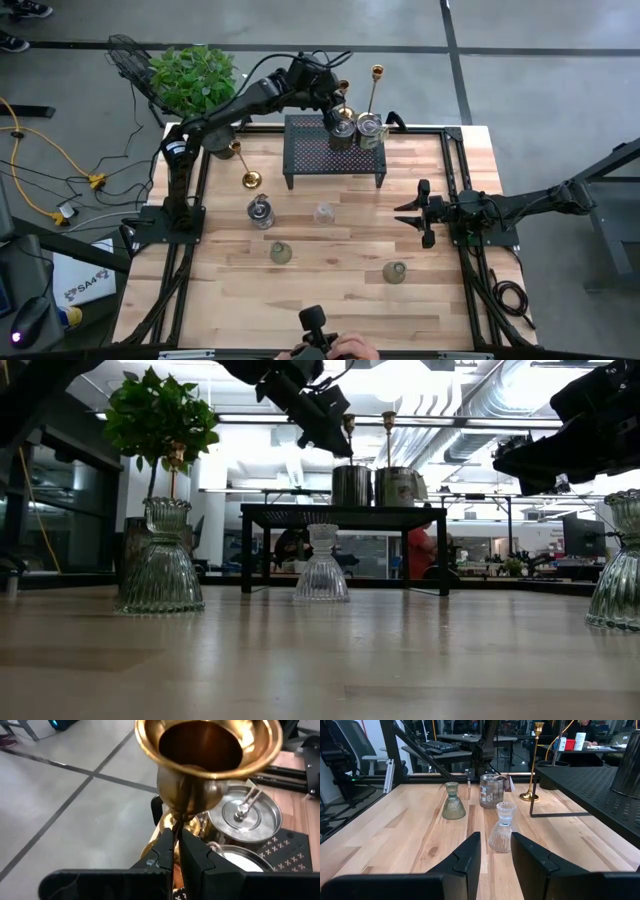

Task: Pick & Place candle stick holders
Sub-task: Put the bottom gold candle holder on the shelf aligned with the other gold candle holder on the shelf

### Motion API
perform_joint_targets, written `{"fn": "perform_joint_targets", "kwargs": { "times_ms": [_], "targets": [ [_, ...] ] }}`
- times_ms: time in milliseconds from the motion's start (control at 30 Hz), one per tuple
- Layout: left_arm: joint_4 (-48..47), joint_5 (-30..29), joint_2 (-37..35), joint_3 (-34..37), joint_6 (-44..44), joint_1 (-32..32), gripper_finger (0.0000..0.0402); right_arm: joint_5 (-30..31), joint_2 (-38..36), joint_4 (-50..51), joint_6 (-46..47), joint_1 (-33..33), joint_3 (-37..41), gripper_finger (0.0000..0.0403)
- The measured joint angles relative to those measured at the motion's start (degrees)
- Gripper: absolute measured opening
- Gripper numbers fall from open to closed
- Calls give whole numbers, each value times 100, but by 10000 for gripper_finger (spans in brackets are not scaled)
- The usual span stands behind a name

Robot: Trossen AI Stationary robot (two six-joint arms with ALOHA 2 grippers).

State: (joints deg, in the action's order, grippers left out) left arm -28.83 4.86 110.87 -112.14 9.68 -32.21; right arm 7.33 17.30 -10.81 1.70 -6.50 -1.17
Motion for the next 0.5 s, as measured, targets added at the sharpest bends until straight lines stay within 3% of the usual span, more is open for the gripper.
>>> {"fn": "perform_joint_targets", "kwargs": {
  "times_ms": [500],
  "targets": [
    [-225,-245,13,0,-246,-2,7,0,0,1,1,0,0,99]
  ]
}}
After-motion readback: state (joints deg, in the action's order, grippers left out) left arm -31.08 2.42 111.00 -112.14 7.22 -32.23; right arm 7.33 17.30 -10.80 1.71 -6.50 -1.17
